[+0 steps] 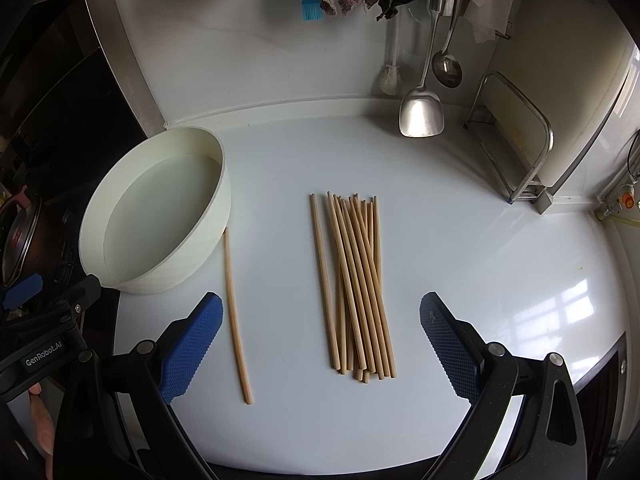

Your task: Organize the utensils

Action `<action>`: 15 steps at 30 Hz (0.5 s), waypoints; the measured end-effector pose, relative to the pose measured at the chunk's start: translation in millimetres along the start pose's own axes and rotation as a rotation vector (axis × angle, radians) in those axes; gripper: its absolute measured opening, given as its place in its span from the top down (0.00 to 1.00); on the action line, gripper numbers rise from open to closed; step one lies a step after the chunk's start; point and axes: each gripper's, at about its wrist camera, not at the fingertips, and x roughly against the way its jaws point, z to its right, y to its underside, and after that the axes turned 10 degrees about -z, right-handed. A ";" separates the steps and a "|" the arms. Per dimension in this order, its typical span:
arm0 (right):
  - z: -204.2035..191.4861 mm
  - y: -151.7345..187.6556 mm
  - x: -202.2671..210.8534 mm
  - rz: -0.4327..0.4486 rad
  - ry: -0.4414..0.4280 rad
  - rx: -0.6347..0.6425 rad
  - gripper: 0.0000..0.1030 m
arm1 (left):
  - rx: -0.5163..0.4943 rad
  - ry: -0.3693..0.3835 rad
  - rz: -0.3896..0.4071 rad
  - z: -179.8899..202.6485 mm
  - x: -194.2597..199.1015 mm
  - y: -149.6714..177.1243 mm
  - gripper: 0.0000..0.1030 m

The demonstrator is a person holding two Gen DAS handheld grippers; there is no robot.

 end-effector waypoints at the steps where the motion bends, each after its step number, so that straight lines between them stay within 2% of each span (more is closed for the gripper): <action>1: -0.6 0.3 -0.3 0.001 0.000 0.000 0.08 | 0.000 0.000 0.000 0.0 -0.1 0.0 0.06; 15: 0.6 1.7 1.8 0.000 -0.001 0.002 0.08 | 0.000 -0.001 -0.001 -5.4 -0.8 2.9 0.06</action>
